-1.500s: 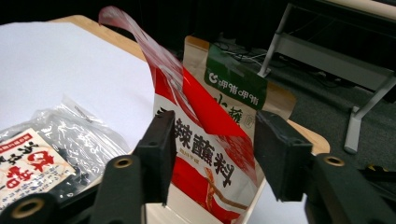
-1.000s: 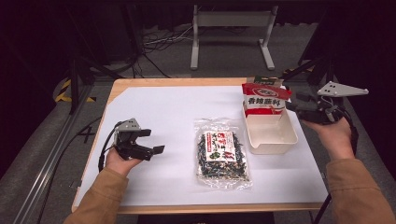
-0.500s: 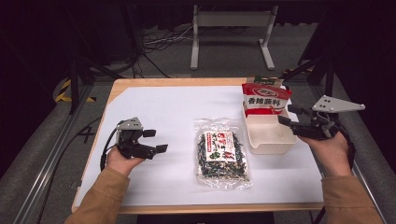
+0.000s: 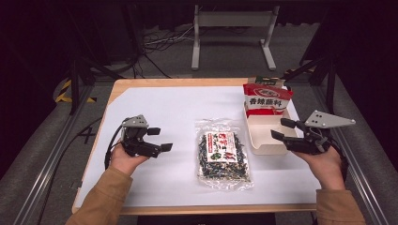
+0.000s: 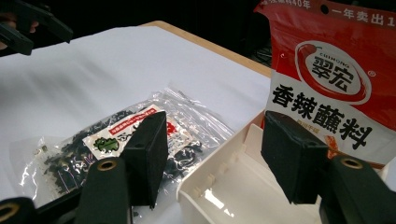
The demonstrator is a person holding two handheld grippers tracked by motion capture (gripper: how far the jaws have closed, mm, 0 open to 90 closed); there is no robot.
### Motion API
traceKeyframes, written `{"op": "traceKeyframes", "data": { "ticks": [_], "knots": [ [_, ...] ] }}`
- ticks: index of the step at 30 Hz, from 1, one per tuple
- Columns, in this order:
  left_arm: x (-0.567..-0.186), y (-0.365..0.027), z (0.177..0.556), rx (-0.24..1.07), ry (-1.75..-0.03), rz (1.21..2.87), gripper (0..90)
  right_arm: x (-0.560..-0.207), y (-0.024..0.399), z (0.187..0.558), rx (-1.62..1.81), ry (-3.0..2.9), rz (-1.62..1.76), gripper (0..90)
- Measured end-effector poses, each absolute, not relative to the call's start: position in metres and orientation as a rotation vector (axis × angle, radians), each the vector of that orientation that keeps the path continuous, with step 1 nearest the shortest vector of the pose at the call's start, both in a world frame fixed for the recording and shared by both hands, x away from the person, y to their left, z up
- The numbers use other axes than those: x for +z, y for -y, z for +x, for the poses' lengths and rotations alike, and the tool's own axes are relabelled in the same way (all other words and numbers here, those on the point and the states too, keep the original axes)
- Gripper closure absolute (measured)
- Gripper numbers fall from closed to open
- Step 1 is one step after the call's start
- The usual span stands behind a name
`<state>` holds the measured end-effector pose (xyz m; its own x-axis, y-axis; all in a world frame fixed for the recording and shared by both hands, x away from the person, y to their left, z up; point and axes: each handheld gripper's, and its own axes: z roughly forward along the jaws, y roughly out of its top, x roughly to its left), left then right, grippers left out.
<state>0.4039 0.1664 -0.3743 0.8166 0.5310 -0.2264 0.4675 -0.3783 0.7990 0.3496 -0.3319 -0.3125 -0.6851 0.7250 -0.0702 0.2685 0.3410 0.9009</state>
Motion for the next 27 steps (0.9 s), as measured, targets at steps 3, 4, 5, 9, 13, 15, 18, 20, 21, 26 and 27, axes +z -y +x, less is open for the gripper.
{"op": "traceKeyframes", "data": {
  "ticks": [3,4,5,9,13,15,18,20,21,26,27],
  "knots": [
    [-0.375,-0.158,0.411,0.065,-0.736,2.051,11.4,-0.312,0.329,0.348,1.309,-2.149,0.852,39.3],
    [-0.375,-0.158,0.411,0.065,-0.736,2.051,11.4,-0.312,0.329,0.348,1.309,-2.149,0.852,39.3],
    [-0.376,-0.156,0.414,0.037,-0.737,2.049,11.4,-0.312,0.328,0.347,1.311,-2.151,0.851,39.2],
    [-0.381,-0.148,0.426,0.005,-0.746,2.019,10.9,-0.313,0.325,0.347,1.309,-2.16,0.842,38.6],
    [-0.381,-0.14,0.431,-0.007,-0.763,2.025,10.9,-0.314,0.323,0.346,1.306,-2.164,0.831,38.3],
    [-0.381,-0.133,0.433,0.0,-0.759,2.027,10.9,-0.315,0.322,0.346,1.302,-2.166,0.83,37.9],
    [-0.38,-0.124,0.436,-0.01,-0.75,2.024,11.8,-0.316,0.32,0.346,1.298,-2.172,0.826,37.3],
    [-0.381,-0.118,0.438,-0.017,-0.754,2.03,12.0,-0.316,0.32,0.346,1.301,-2.172,0.826,37.1],
    [-0.382,-0.115,0.44,-0.02,-0.754,2.032,12.1,-0.316,0.32,0.346,1.302,-2.172,0.825,37.1],
    [-0.389,-0.106,0.446,-0.057,-0.807,2.034,9.2,-0.316,0.32,0.347,1.305,-2.173,0.827,36.7],
    [-0.391,-0.105,0.447,-0.069,-0.822,2.03,7.8,-0.316,0.32,0.347,1.306,-2.174,0.827,36.6]
  ]
}}
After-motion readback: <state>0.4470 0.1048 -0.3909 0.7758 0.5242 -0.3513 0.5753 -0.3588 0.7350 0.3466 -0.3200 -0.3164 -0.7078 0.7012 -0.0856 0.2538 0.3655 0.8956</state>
